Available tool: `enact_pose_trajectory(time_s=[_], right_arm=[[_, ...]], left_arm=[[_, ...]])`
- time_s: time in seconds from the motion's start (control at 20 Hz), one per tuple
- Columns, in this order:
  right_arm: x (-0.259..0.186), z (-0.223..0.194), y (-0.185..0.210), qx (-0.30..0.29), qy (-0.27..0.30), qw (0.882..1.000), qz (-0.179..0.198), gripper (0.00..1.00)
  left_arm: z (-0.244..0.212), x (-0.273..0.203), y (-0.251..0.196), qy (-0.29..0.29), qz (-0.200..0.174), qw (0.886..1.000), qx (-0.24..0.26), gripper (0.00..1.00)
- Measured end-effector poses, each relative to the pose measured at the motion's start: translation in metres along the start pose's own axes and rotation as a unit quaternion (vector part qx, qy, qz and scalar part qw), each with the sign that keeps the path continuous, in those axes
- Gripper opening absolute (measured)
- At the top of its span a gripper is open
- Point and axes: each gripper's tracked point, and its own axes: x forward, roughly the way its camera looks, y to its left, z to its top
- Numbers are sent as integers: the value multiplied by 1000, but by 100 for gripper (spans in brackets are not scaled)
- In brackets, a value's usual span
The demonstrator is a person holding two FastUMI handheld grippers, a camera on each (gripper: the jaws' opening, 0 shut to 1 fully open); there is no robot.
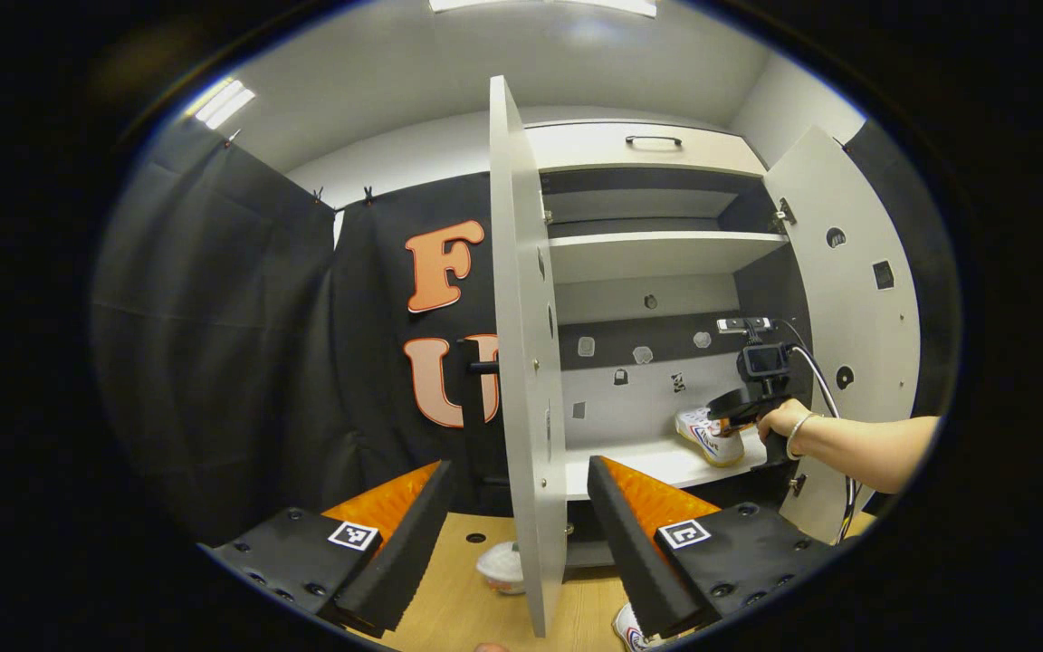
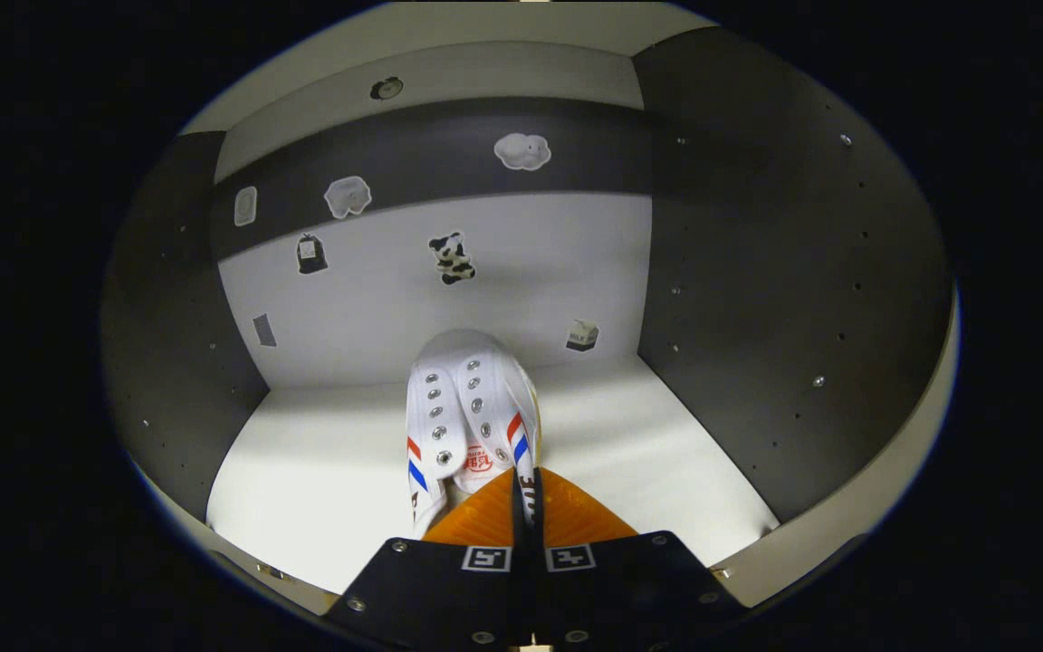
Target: Grab one shoe with the right hand and put it into the shoe cabinet, grab the other shoe with the left hand and put it into the shoe cabinet; then close the right door with the right hand and the left door with the left hand.
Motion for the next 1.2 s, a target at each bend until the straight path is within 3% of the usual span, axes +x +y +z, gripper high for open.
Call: enact_pose_trajectory(time_s=[0.15,0.3,0.35,0.4,0.45,0.5,0.6,0.8,1.2], right_arm=[[3,2,4,3,-3,1000,12,0],[-5,4,7,-1,-15,1000,21,17],[-8,12,1,-6,-32,999,10,17],[-15,17,-1,-10,-44,999,10,33],[-24,18,0,-11,-46,999,15,34],[-33,17,0,-12,-47,999,21,53],[-57,19,0,-13,-64,997,32,70],[-113,19,-2,-21,-111,992,52,93],[-212,-16,-27,-21,-166,984,65,93]], left_arm=[[-3,1,0,4,4,1000,-9,96],[-5,0,-5,8,2,1000,-10,97],[-5,-1,-6,8,1,1000,-9,97],[-5,-3,-7,7,0,1000,-9,94],[-5,-4,-9,7,0,1000,-10,94],[-5,-6,-12,7,-3,1000,-13,97],[-9,-9,-18,11,-10,1000,-17,97],[-20,-20,-36,24,-28,999,-23,94],[-83,-46,-86,91,-88,990,-55,96]])
